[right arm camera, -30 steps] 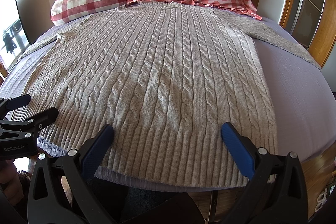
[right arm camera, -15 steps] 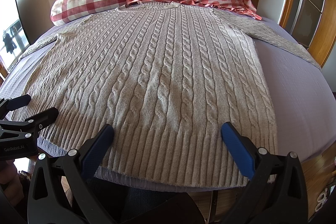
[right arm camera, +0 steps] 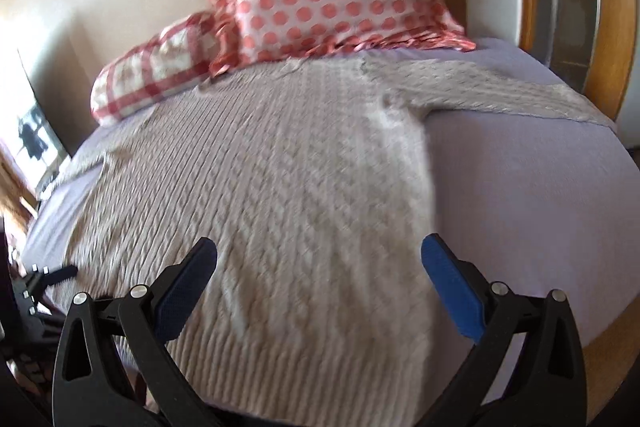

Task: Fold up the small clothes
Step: 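Grasp the sweater sleeve cuff with the right gripper and lift it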

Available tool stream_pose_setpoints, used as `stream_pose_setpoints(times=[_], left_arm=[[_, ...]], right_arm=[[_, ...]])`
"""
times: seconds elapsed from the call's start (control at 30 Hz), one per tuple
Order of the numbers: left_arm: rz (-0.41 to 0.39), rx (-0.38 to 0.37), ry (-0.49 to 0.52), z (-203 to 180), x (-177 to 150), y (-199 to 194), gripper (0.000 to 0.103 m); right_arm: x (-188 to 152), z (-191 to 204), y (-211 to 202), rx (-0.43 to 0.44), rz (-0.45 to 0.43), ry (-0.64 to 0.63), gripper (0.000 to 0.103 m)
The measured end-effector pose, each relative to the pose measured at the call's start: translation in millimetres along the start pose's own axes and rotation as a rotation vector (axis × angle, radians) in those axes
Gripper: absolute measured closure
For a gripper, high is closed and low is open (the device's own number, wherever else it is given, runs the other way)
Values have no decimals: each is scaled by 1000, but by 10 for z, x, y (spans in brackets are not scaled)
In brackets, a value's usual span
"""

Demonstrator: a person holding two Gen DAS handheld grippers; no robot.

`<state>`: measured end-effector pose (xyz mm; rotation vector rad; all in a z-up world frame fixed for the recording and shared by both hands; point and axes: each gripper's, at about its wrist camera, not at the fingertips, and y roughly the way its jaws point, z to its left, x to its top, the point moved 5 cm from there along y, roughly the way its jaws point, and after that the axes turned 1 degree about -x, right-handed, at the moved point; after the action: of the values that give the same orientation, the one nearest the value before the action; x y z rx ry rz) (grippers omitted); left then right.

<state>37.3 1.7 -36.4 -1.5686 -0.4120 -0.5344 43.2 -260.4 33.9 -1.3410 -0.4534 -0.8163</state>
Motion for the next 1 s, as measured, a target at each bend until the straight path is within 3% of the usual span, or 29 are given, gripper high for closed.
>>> stream_pose_setpoints(times=[0.1,0.23,0.27,0.37,0.47,0.63,0.73,0.8,0.83,0.9,1.0], left_arm=[[-69,-86,-63,168,137,-75,2],[-201,-199,-205,548,399,-154,2],[-226,-212,-246,667,460,-157,2],[-280,-205,-339,1002,620,-162,2],[-303,-165,-418,1313,756,-151,2],[-311,-91,-462,1643,866,-123,2],[-329,-91,-485,1768,850,-134,2],[-337,-97,-517,1861,833,-132,2],[-335,-97,-533,1913,828,-128,2],[-330,-98,-566,2057,811,-139,2],[-315,-49,-617,2353,785,-180,2]], right_arm=[[510,-790,32,-69,-60,218,1],[916,-1911,164,-161,-138,541,3],[958,-2136,203,-178,-147,608,17],[1045,-2731,377,-225,-140,763,41],[1041,-3093,544,-276,-124,854,50],[1031,-3291,737,-294,-135,938,54],[1076,-3324,803,-283,-174,937,57],[1085,-3368,850,-300,-172,914,75],[1085,-3375,870,-300,-155,907,90],[1149,-3273,782,-291,-189,877,92],[1495,-2756,490,-267,-294,690,93]])
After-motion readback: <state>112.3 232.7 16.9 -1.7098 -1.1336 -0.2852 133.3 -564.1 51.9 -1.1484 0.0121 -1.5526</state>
